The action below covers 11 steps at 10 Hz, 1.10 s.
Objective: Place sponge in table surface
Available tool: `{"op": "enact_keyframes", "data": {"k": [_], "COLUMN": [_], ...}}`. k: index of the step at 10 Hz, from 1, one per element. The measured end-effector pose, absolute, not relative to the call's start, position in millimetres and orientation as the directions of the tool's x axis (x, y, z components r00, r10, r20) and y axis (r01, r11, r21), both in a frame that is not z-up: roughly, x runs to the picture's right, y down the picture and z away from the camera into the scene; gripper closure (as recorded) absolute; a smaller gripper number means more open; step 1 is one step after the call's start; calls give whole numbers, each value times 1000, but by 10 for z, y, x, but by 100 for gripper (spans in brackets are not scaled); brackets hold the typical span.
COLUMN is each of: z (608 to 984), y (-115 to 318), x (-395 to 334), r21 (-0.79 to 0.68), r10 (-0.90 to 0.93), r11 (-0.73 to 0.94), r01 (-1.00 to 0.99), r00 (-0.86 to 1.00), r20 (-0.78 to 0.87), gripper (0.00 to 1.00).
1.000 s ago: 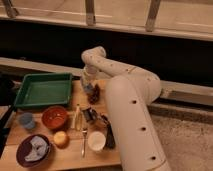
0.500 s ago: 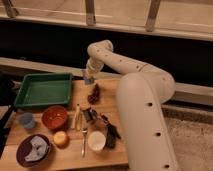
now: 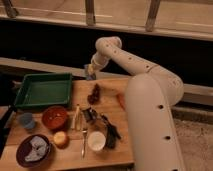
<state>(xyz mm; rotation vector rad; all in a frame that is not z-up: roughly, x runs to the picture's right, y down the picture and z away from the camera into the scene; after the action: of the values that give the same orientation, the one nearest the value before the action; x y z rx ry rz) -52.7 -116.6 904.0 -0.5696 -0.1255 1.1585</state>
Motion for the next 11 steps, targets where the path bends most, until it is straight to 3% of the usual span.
{"op": "enact_keyframes", "data": {"k": [7,9,11], "z": [9446,9514,9569], "y": [-618,-456,-318], "x": [-927,-1079,-1170], "r21": [-617,-648,-672], "r10": [841,818,791], "r11": [197,178,158], "r01": [-762,-740,-724], "r00": [454,478,500], "r20": [-292,-321,-353], "gripper": [99,87,68]}}
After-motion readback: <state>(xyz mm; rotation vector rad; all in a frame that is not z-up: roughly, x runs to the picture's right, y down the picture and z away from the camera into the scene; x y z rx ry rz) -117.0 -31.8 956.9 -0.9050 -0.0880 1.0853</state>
